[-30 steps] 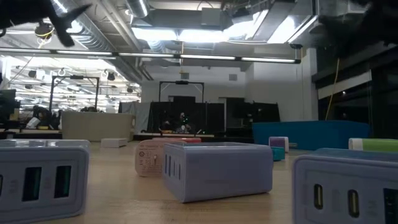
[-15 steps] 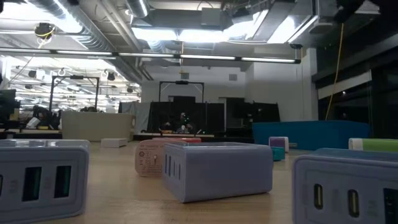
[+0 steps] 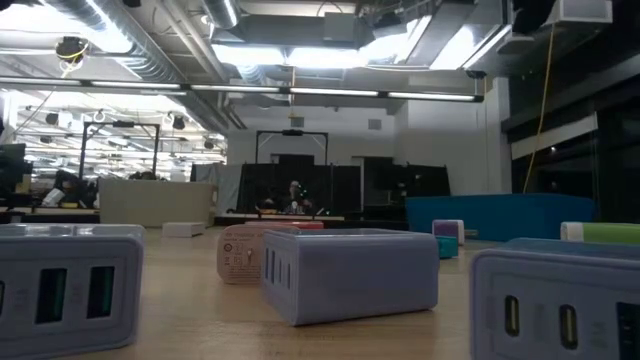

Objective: Pick & Place Office items
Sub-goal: Put the left sky blue charger adapter into the blue bin

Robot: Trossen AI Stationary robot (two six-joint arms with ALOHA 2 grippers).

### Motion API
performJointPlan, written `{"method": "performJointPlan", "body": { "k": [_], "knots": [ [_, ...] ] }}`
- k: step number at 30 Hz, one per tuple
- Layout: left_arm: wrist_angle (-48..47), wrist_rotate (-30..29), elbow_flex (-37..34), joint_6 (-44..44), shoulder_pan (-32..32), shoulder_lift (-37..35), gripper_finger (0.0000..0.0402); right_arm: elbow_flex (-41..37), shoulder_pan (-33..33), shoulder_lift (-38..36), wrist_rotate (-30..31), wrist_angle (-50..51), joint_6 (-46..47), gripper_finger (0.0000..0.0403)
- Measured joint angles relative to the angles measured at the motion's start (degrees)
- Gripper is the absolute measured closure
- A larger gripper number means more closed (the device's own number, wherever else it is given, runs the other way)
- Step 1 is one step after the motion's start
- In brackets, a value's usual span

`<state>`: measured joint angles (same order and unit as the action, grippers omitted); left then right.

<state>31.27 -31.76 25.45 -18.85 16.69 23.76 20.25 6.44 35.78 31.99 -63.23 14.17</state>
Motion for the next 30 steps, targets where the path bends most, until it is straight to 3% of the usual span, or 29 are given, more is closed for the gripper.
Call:
{"method": "performJointPlan", "body": {
  "k": [3,8,12,15,19,22,27,30],
  "knots": [
    [-2.00,-0.24,0.00,-2.50,0.00,2.44,0.0186,2.98,-0.01,1.46,2.46,-0.01,-1.77,0.0108],
    [-12.22,-2.32,1.21,-9.94,0.02,6.55,0.0186,9.74,-0.05,1.76,16.08,0.20,-11.67,0.0108],
    [-33.65,-1.13,7.38,-17.76,0.01,12.08,0.0186,15.20,0.00,1.85,11.48,7.77,-11.64,0.0108],
    [-48.26,4.72,12.90,-20.20,0.00,18.03,0.0186,21.45,0.04,2.71,13.21,19.68,-9.67,0.0108],
    [-60.86,14.77,18.62,-15.20,-0.45,26.46,0.0181,30.31,0.04,6.23,21.57,37.16,-6.53,0.0108],
    [-61.50,23.70,20.80,-8.60,-1.69,31.91,0.0174,35.66,0.04,9.22,25.37,45.53,-3.68,0.0108],
    [-60.22,34.64,23.42,3.98,-0.74,41.77,0.0167,41.62,0.07,13.70,22.68,47.42,-2.63,0.0108],
    [-54.87,39.40,24.27,7.52,1.43,47.54,0.0167,44.41,0.56,15.62,22.30,47.87,-3.88,0.0108]
  ]
}}
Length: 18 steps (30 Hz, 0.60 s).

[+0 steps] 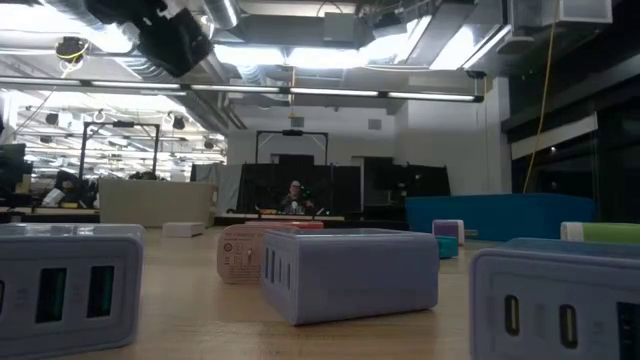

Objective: Pick & Place Office items
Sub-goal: Put the left sky blue charger adapter into the blue bin

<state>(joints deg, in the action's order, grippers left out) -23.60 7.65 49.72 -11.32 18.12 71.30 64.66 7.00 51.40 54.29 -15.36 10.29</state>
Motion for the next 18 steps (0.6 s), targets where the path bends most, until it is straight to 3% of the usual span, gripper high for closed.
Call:
{"method": "performJointPlan", "body": {
  "k": [5,12,18],
  "knots": [
    [6.54,-0.32,2.68,-2.00,4.68,8.58,0.0166,2.49,1.15,1.57,-0.43,0.25,-3.87,0.0108],
    [6.17,-8.99,13.76,-0.88,10.02,20.38,0.0166,2.86,2.68,1.11,-4.79,2.32,-4.77,0.0107],
    [-10.49,-5.27,25.78,8.13,12.03,33.59,0.0166,2.86,4.33,1.09,-10.92,4.74,-1.65,0.0107]
  ]
}}
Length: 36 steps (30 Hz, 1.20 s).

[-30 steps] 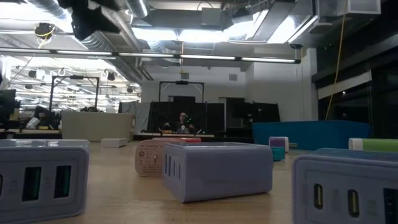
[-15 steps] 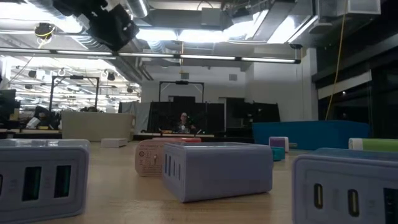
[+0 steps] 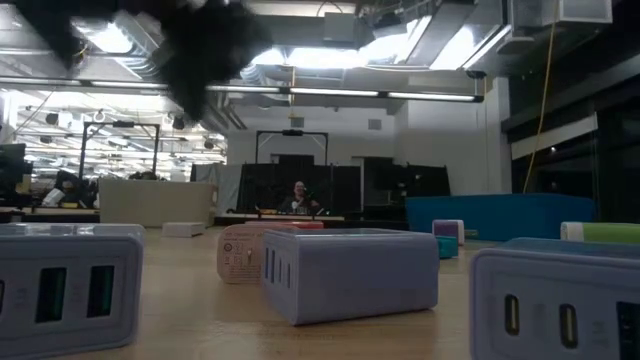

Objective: Pick & Place Office items
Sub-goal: Put the left sky blue charger adapter into the blue bin

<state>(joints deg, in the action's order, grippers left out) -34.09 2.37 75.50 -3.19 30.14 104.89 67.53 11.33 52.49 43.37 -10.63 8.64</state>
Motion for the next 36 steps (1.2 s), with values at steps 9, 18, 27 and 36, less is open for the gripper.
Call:
{"method": "performJointPlan", "body": {
  "k": [9,18,27,36],
  "knots": [
    [-5.62,5.44,8.92,11.20,-0.06,6.51,0.0166,0.00,2.31,0.00,-1.16,0.17,-0.20,0.0107],
    [-8.56,9.85,9.79,13.57,-1.55,7.73,0.0150,0.00,2.41,0.00,-4.09,1.37,-0.14,0.0107],
    [-8.03,10.44,9.79,15.95,-2.88,8.01,0.0088,0.00,2.41,0.00,-5.48,1.33,-0.14,0.0108],
    [-7.31,9.69,9.84,22.92,-1.53,11.38,0.0084,0.00,2.41,0.00,-6.03,1.37,-0.52,0.0108]
  ]
}}
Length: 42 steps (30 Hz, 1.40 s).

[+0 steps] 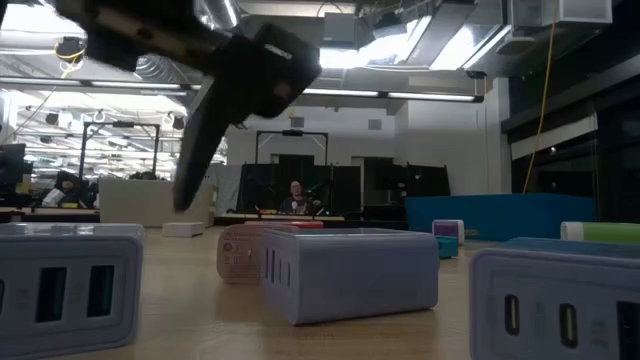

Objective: Pick & Place Office items
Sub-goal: Put the left sky blue charger adapter into the blue bin

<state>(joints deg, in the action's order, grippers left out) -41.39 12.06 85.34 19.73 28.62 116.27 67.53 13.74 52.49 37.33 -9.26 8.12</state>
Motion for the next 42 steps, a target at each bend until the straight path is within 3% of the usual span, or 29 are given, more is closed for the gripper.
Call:
{"method": "performJointPlan", "body": {
  "k": [6,19,24,30,36,42],
  "knots": [
    [-0.19,-2.51,-0.07,0.15,-0.04,1.92,0.0084,0.00,0.00,0.00,-0.63,0.02,-0.76,0.0108],
    [0.42,0.04,-0.02,0.19,0.59,4.59,0.0087,-0.02,0.00,0.00,-0.76,-0.07,-2.62,0.0108],
    [0.33,-1.69,0.17,-1.21,0.40,6.15,0.0115,-0.02,0.00,0.00,-0.76,-0.19,-2.62,0.0108],
    [0.85,-2.52,0.09,-4.18,0.08,5.99,0.0189,-0.02,0.00,-0.02,-0.78,-0.35,-2.62,0.0108],
    [-0.64,-2.50,2.35,-7.42,-0.56,5.67,0.0190,-0.02,-0.02,-0.02,-1.42,-2.90,-3.02,0.0108],
    [-1.37,-2.76,3.26,-11.80,-4.72,2.07,0.0190,-0.02,0.00,-0.20,-6.45,-7.80,-3.96,0.0108]
  ]
}}
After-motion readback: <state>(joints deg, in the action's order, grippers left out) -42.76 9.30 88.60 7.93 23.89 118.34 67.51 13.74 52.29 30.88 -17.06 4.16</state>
